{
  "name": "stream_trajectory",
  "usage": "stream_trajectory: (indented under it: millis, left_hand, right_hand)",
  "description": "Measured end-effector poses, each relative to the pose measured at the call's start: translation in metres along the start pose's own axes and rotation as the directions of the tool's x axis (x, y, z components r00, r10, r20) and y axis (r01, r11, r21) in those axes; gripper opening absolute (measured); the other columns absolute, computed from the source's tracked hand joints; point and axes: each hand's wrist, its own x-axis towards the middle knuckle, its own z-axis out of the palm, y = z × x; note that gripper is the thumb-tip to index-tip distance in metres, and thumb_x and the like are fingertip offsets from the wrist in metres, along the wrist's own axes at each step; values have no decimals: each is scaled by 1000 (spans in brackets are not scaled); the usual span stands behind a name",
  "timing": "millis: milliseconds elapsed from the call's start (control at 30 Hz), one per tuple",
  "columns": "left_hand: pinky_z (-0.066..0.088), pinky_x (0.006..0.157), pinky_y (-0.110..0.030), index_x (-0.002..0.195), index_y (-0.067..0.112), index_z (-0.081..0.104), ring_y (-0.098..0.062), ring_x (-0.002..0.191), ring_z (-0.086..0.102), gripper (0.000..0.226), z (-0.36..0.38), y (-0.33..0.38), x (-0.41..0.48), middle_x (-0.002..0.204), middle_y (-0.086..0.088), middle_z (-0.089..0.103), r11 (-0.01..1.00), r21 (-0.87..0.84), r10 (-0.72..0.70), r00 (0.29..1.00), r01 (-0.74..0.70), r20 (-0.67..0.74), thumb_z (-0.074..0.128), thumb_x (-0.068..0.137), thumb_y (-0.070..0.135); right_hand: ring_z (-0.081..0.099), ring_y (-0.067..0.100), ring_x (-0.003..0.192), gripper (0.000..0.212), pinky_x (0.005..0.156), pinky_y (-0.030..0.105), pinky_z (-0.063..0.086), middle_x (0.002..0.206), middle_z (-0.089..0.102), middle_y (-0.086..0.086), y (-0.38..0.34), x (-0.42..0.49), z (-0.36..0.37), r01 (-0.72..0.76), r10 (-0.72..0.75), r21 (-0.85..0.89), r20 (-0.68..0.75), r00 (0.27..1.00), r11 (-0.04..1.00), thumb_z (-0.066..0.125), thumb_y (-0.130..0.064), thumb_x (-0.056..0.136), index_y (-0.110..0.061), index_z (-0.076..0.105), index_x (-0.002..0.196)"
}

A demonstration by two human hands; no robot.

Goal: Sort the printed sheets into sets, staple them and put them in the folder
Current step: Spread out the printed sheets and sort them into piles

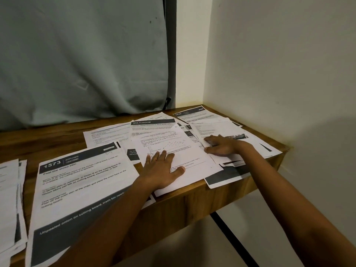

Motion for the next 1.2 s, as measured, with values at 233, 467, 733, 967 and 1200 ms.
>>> stream_trajectory:
  millis: [233, 467, 733, 967, 1200]
  left_hand:
    - [-3, 119, -48, 153, 25, 7, -27, 149, -1, 75, -2, 0, 2, 162, -4, -1, 1000, 3, 1, 1000, -1, 14, 26, 93, 66]
    - [-2, 119, -49, 153, 26, 7, -27, 148, -1, 75, -7, 0, 2, 162, -4, -1, 1000, -17, 3, 1000, -2, 29, 28, 93, 66]
    - [2, 120, -47, 153, 27, 10, -23, 149, 2, 75, -34, -41, 0, 162, -1, 4, 998, -62, 0, 999, -3, -40, 32, 92, 66]
    - [-3, 120, -45, 153, 34, 8, -20, 149, 0, 78, -21, -74, -6, 161, 4, 3, 1000, -20, 3, 999, -3, -36, 23, 88, 73]
    - [-6, 120, -43, 152, 35, 9, -16, 148, 0, 86, -8, -79, -1, 161, 7, 4, 999, -37, -26, 998, 23, -61, 14, 77, 77]
  right_hand:
    - [24, 24, 143, 67, 113, 39, 24, 158, 20, 1, -10, -6, 1, 76, -69, 107, -69, 995, 991, 47, -47, 96, -23, 19, 152]
    - [32, 26, 138, 66, 110, 39, 30, 155, 29, 3, -3, 0, -7, 3, -1, 224, -10, 1000, 975, 60, -34, 90, -23, 29, 147]
    - [49, 24, 123, 39, 100, 32, 37, 135, 54, 6, -46, 32, -28, 120, -20, 315, -303, 953, 941, 61, -21, 89, -13, 57, 127]
    - [57, 25, 105, 31, 84, 26, 41, 117, 64, 13, -104, 103, -32, 63, 131, 466, -373, 918, 883, 55, -19, 94, 1, 64, 116]
    - [59, 29, 103, 32, 92, 39, 49, 110, 62, 15, -126, 157, -19, -53, 212, 451, -310, 927, 891, 68, -20, 77, -4, 61, 104]
